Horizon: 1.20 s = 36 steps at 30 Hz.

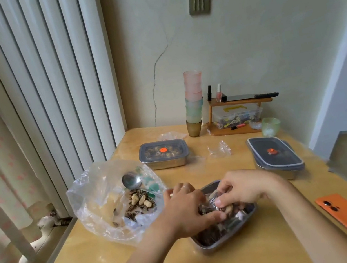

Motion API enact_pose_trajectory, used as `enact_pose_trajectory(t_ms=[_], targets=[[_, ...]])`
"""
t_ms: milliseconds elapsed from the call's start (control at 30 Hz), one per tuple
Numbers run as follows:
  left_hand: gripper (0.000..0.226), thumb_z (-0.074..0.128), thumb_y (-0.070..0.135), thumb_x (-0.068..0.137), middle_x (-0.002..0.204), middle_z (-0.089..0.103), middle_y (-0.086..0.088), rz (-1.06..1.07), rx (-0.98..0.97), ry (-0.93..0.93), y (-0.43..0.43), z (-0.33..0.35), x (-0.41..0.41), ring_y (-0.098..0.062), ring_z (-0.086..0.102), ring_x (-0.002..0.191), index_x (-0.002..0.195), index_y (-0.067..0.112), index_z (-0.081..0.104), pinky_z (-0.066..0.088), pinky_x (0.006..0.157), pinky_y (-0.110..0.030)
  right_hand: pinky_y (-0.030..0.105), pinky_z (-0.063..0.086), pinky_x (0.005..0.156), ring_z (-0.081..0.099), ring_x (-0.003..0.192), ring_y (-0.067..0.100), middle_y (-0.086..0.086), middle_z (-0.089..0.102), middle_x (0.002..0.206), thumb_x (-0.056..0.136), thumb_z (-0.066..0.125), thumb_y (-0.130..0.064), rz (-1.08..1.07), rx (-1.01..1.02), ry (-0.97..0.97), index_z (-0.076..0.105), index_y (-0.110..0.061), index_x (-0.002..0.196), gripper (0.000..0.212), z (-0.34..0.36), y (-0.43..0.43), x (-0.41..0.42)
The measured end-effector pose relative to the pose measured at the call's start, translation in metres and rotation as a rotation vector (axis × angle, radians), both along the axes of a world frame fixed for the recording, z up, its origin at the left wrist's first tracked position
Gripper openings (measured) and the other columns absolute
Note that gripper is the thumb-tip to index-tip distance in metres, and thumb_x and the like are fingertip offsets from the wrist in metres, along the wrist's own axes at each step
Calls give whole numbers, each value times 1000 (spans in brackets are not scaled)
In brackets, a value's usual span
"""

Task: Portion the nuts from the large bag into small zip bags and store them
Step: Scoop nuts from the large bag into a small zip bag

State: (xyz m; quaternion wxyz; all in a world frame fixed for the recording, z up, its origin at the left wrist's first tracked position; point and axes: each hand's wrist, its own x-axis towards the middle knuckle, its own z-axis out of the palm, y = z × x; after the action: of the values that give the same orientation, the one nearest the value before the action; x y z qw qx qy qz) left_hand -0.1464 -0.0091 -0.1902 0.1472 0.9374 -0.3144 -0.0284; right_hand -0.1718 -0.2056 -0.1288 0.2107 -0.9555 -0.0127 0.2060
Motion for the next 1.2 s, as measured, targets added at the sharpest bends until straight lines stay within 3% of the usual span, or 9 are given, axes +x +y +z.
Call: enact_pose_trajectory(t_ms=[167,300,400,467,533,733,867,1033,1200], targets=[[65,74,65,78,132,47,-2,-57,85,-51,-8,-7,-9,-23,30,134,129,29,58,23,112,-43,28,37,64,51,70,11,-5,62,80,97,69,-44,10,-181,5,73,-17,90,28,1,-5,-12],[54,75,66,77,128,48,1,-47,68,-73,-7,-12,-11,-21,31,132,112,26,66,24,111,-43,24,31,57,43,66,7,-10,49,76,102,64,-38,28,-319,21,44,-31,71,37,4,4,-11],[53,72,69,77,129,48,5,-38,37,-97,-5,-18,-13,-18,31,132,104,24,70,22,111,-41,30,44,74,61,93,20,2,69,113,104,61,-31,80,-403,65,68,-21,111,14,5,14,-10],[54,71,70,77,129,49,6,-31,10,-110,-4,-22,-14,-17,31,132,105,24,71,22,110,-39,33,47,90,59,122,28,7,59,144,106,58,-19,112,-492,85,53,-20,149,44,4,24,-8],[55,71,71,76,129,49,6,-24,-17,-113,-2,-25,-15,-16,32,133,106,25,72,21,112,-38,34,49,93,56,128,28,6,52,152,106,55,-8,138,-572,65,45,-25,156,54,0,32,-7],[52,70,70,78,132,50,7,-8,-36,-112,-1,-28,-16,-16,32,135,104,24,70,21,116,-41,38,53,90,58,122,30,2,45,148,98,55,8,138,-653,29,53,-38,149,69,3,27,-9],[51,71,69,78,132,49,7,-4,-46,-120,-2,-29,-16,-16,31,135,102,24,70,22,115,-41,40,48,87,56,119,31,7,47,138,106,54,-12,257,-529,21,58,-31,143,42,-5,26,-13],[51,71,69,78,133,49,9,5,-86,-107,-2,-32,-15,-13,29,137,101,23,71,19,116,-39,47,56,80,68,94,26,-3,67,99,96,66,-7,173,-306,-65,53,-33,109,31,-16,17,-14],[48,71,67,78,128,49,9,-1,-76,-119,-3,-33,-15,-13,30,136,99,24,68,21,114,-37,34,50,73,62,95,24,4,64,114,95,71,-12,202,-386,-86,70,-24,108,18,-18,25,-13]])
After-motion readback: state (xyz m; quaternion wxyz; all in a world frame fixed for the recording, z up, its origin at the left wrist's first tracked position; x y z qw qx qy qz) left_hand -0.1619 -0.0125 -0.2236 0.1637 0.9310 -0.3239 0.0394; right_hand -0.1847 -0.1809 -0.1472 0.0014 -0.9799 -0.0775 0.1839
